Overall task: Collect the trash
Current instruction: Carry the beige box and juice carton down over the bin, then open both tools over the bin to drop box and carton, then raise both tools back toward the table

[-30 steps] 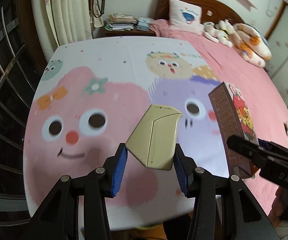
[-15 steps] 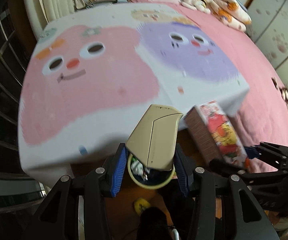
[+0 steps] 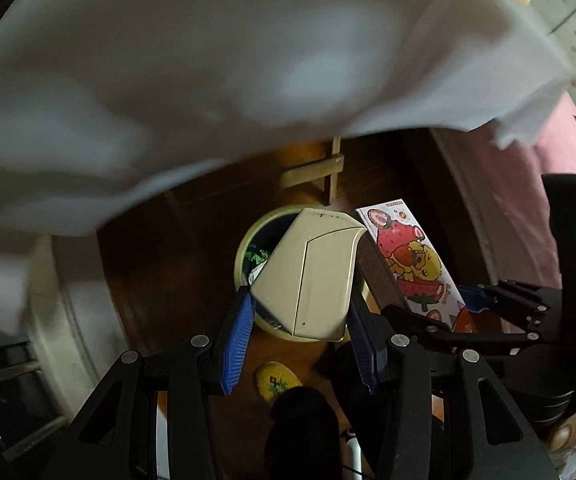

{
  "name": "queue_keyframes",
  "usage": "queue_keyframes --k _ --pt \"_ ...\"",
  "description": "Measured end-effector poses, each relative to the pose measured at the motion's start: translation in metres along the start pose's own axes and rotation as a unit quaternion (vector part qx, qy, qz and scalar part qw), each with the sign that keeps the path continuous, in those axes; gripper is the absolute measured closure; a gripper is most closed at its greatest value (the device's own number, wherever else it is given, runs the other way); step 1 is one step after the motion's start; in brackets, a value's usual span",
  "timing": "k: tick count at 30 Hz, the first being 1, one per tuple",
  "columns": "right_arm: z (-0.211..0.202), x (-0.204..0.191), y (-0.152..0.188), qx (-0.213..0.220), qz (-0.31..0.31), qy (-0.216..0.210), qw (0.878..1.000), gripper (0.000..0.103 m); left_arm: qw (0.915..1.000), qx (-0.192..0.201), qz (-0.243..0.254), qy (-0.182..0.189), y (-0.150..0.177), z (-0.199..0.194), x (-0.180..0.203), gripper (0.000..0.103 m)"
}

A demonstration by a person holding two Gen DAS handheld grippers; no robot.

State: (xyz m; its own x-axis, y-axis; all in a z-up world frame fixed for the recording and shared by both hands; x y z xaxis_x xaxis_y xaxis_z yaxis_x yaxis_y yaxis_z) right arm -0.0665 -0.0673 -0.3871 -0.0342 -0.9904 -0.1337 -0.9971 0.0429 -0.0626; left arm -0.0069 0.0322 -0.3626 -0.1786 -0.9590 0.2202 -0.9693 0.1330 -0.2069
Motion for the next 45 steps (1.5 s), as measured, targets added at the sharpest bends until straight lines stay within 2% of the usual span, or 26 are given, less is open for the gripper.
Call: queue_keyframes --k 6,9,11,12,13,14,19,29,38,45 --pt "0.073 0.022 -0.003 -0.007 0.004 -0.001 1.000 0.051 0.9995 -0.007 -0.032 -0.002 0.006 0.080 -0.023 0.057" --pt "0.094 0.030 -0.021 -0.009 0.001 0.003 1.000 0.050 0.9988 -0.009 -0.047 -0.002 0.006 0.111 -0.033 0.056" --pt "0.105 0.034 -0.026 -0.008 -0.006 0.006 1.000 0.044 0.9985 -0.016 -0.053 0.000 0.005 0.128 -0.037 0.043" --pt "0.111 0.036 -0.027 -0.004 -0.014 0.013 1.000 0.041 0.9983 -0.015 -0.056 -0.005 0.005 0.132 -0.039 0.030" --pt "0.113 0.035 -0.032 -0.003 -0.016 0.012 1.000 0.039 0.9980 -0.015 -0.061 -0.012 0.005 0.138 -0.043 0.009" --pt "0.115 0.036 -0.033 0.002 -0.019 0.012 1.000 0.034 0.9978 -0.015 -0.063 -0.015 0.002 0.142 -0.044 0.005" --pt "0.118 0.041 -0.045 0.020 -0.019 0.013 1.000 0.033 0.9971 -0.005 -0.070 -0.030 -0.003 0.149 -0.040 0.005" --pt "0.071 0.039 -0.048 0.054 -0.015 0.003 0.998 0.033 0.9951 0.040 -0.073 -0.052 -0.010 0.090 -0.033 0.005" --pt "-0.018 0.020 -0.050 0.086 -0.009 -0.009 0.996 0.033 0.9923 0.072 -0.078 -0.063 -0.024 0.004 -0.014 0.005" --pt "-0.090 0.006 -0.058 0.105 -0.005 -0.018 0.994 0.033 0.9892 0.100 -0.080 -0.071 -0.044 -0.078 -0.004 0.005"
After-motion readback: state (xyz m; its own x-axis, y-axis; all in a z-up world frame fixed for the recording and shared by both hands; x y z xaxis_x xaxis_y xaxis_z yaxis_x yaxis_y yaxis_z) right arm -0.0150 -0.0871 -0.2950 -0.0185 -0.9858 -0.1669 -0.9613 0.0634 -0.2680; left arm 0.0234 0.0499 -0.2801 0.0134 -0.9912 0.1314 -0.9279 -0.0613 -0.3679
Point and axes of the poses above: each gripper's, at about its wrist camera, not at the fingertips, and z roughly the way its jaws point, x to its right, y to its underside, the point moved 8 cm from there along z, roughly the way its jaws point, and after that the axes turned 3 degrees about y, right-handed, at the moved point
